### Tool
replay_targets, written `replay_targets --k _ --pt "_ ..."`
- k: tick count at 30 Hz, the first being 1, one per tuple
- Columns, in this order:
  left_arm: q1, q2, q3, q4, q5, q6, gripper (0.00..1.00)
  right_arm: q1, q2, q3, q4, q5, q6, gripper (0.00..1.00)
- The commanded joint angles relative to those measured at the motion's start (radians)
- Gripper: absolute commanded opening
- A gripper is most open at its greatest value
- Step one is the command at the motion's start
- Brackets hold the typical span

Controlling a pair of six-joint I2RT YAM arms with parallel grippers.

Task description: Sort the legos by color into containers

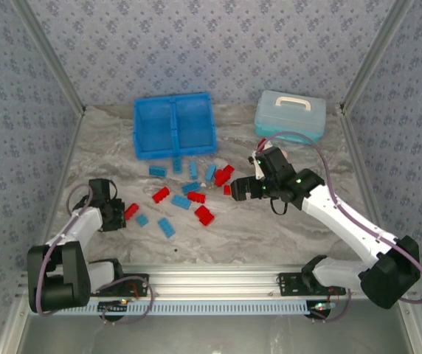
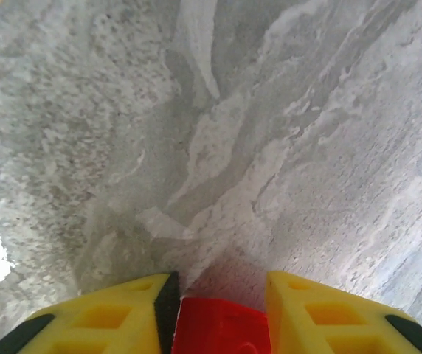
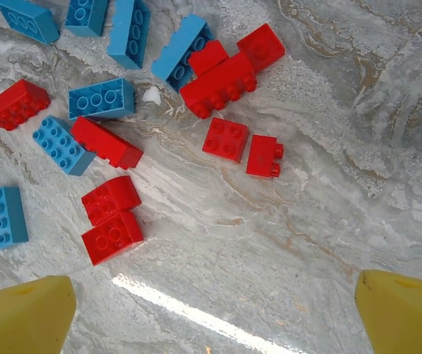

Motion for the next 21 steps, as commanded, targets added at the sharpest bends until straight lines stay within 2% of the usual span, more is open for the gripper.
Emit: replay_targets --k 1,5,9,10,11,12,14,15,16,17,19,21 --pt "0.010 0.010 0.052 0.078 0.022 0.115 0.34 0.009 0.000 0.046 -0.043 0.018 0.015 1.00" --pt "0.010 -0.054 0.095 0.019 -0.008 0.166 0.29 0.014 -0.006 0.053 -0.045 0.028 0.016 1.00" --pt "0.011 -0.093 0.104 -0.003 -0.002 0.188 0.14 0.023 -0.010 0.048 -0.040 0.037 0.024 1.00" --pt "0.011 -0.096 0.117 -0.020 -0.004 0.218 0.16 0.024 -0.009 0.046 -0.041 0.039 0.024 1.00" --pt "0.010 -0.096 0.142 -0.040 -0.007 0.267 0.24 0.027 -0.010 0.044 -0.042 0.039 0.026 1.00" --pt "-0.001 -0.094 0.187 -0.078 -0.030 0.359 0.39 0.029 -0.010 0.042 -0.043 0.040 0.025 1.00" --pt "-0.089 -0.082 0.316 -0.212 -0.165 0.596 0.83 0.030 -0.013 0.039 -0.044 0.041 0.028 1.00" --pt "-0.164 -0.064 0.382 -0.293 -0.257 0.715 0.98 0.033 -0.014 0.036 -0.042 0.041 0.028 1.00" --pt "-0.234 -0.035 0.438 -0.353 -0.327 0.836 0.99 0.033 -0.014 0.034 -0.038 0.041 0.029 1.00" --pt "-0.285 0.004 0.481 -0.413 -0.372 0.895 0.99 0.035 -0.012 0.033 -0.033 0.041 0.032 1.00" --pt "-0.317 0.102 0.558 -0.535 -0.329 1.008 0.99 0.036 -0.006 0.034 -0.013 0.035 0.033 1.00" --pt "-0.343 0.142 0.557 -0.554 -0.292 1.044 0.99 0.038 0.005 0.041 -0.002 0.030 0.032 1.00"
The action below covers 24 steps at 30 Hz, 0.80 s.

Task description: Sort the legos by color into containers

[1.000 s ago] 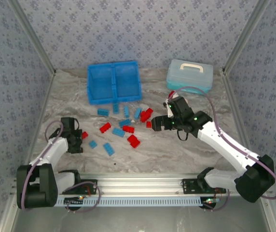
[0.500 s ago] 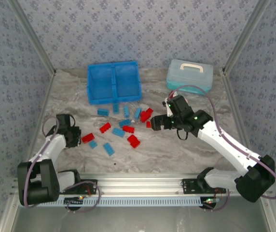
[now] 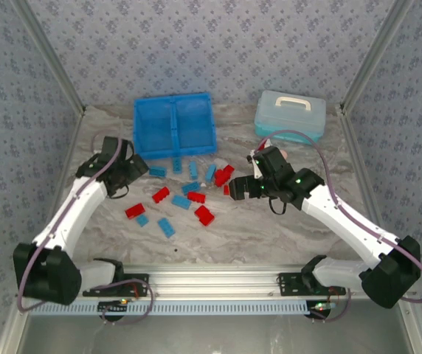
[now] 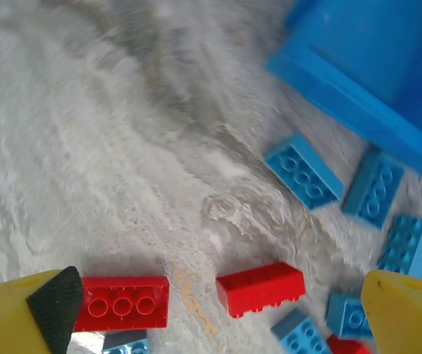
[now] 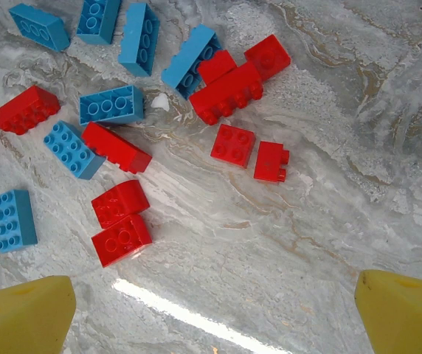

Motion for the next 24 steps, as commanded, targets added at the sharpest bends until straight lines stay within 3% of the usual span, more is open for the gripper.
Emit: replay_targets --k 1,9,16,21,24 --pt "-0.029 0.071 -0.016 -0.213 -0.013 0.244 0.99 0.010 0.011 0.022 0.011 0.001 0.012 1.00" --pt "-0.030 0.147 -0.122 -0.134 0.049 0.139 0.99 0.014 0.007 0.018 -0.013 0.001 -0.001 1.00" --pt "-0.030 0.200 -0.190 -0.042 0.012 -0.041 1.00 0.013 -0.001 0.012 -0.029 0.020 -0.002 1.00" --pt "-0.021 0.216 -0.229 0.006 -0.018 -0.062 0.99 0.013 0.006 0.020 -0.032 0.020 -0.005 1.00" --pt "-0.013 0.216 -0.270 0.059 0.021 -0.065 0.92 0.014 0.016 0.030 -0.036 0.018 -0.006 1.00"
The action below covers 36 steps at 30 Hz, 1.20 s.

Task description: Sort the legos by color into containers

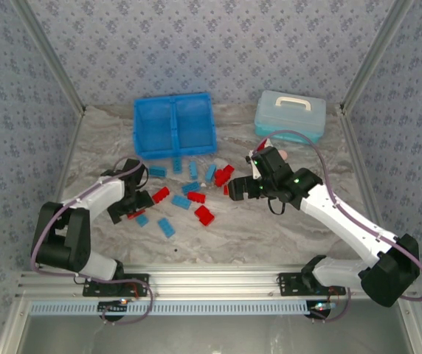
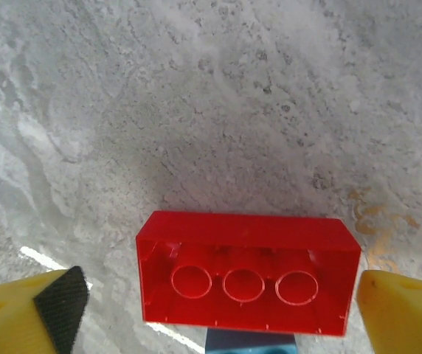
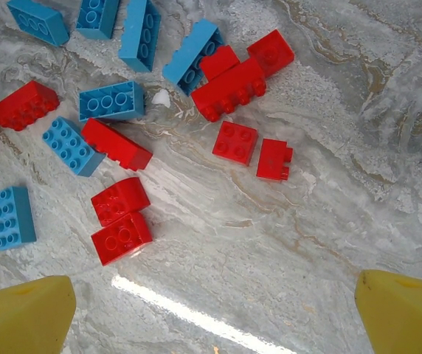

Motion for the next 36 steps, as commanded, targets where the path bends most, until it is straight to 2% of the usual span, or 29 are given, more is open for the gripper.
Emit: replay_targets --k 1,4,8,14,17,19,22,29,32,36 --pt "0.015 0.010 -0.039 0.092 0.028 -0.027 0.87 0.006 0.008 0.033 -0.034 0.010 -0.004 1.00" --pt "0.022 0.008 -0.054 0.123 0.046 -0.028 0.70 0.006 0.015 0.039 -0.036 0.005 -0.004 1.00" --pt "0.040 -0.006 -0.054 0.112 0.036 -0.025 0.56 0.006 0.017 0.045 -0.047 0.016 -0.007 1.00" --pt "0.063 -0.125 0.007 0.059 0.072 -0.006 0.51 0.006 0.020 0.061 -0.048 0.015 -0.002 1.00" --pt "0.048 -0.203 0.119 0.024 0.096 0.005 0.51 0.007 0.030 0.075 -0.048 0.009 -0.002 1.00" --pt "0.036 -0.197 0.234 0.031 0.091 0.020 0.51 0.007 0.039 0.086 -0.043 0.009 0.001 1.00" --pt "0.023 -0.099 0.414 0.046 0.058 0.045 0.51 0.010 0.042 0.090 -0.030 0.009 0.007 1.00" --pt "0.011 0.324 0.867 0.075 -0.054 0.128 0.51 0.016 0.032 0.088 -0.012 0.006 0.030 1.00" --pt "0.013 0.509 1.041 0.021 -0.093 0.154 0.50 0.020 0.013 0.088 -0.021 0.018 0.033 1.00" --pt "0.013 0.676 1.209 -0.001 -0.113 0.193 0.51 0.019 -0.012 0.081 -0.030 0.040 0.032 1.00"
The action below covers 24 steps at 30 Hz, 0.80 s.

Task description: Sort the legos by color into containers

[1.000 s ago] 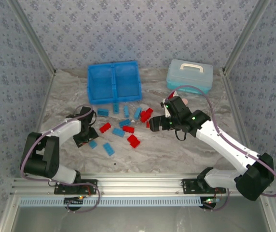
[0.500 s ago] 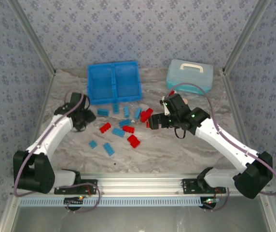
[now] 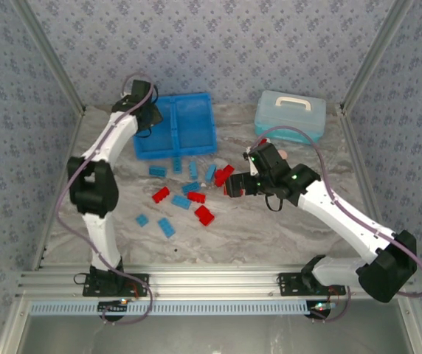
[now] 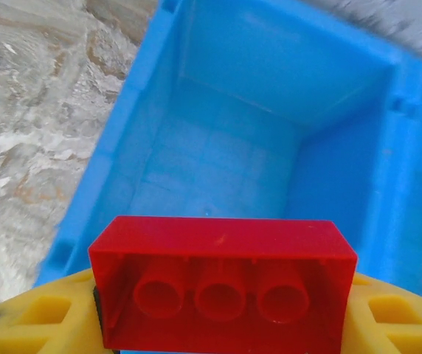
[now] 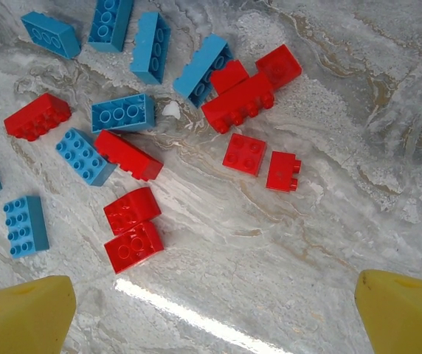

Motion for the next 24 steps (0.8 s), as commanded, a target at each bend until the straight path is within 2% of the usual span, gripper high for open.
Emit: replay_targets --k 1,3,5,6,10,15,18,21,24 --pt "-0.003 0.084 0.117 -0.065 -0.043 0.063 0.52 0.006 -0.040 0.022 -0.014 0.032 0.014 1.00" --pt "-0.003 0.126 0.156 -0.067 -0.040 0.074 0.61 0.006 -0.038 0.022 -0.016 0.033 0.010 1.00" --pt "-0.004 0.137 0.186 -0.080 -0.031 0.082 0.79 0.006 -0.032 0.026 -0.020 0.033 0.007 1.00" --pt "-0.006 0.127 0.188 -0.083 -0.029 0.083 0.81 0.008 -0.030 0.028 -0.020 0.033 0.004 1.00" --pt "-0.017 0.041 0.170 -0.089 -0.030 0.076 0.86 0.006 -0.018 0.038 -0.017 0.027 0.003 1.00" --pt "-0.045 -0.100 0.139 -0.143 -0.005 0.103 0.86 0.008 0.002 0.058 -0.014 0.017 0.004 1.00" --pt "-0.092 -0.258 -0.012 -0.116 0.027 0.218 0.86 0.010 0.002 0.061 -0.014 0.013 0.011 1.00" --pt "-0.129 -0.459 -0.273 -0.041 0.095 0.363 0.85 0.016 -0.003 0.057 -0.014 0.011 0.019 1.00" --pt "-0.137 -0.616 -0.501 -0.034 0.173 0.435 0.85 0.026 -0.008 0.056 -0.014 0.013 0.023 1.00"
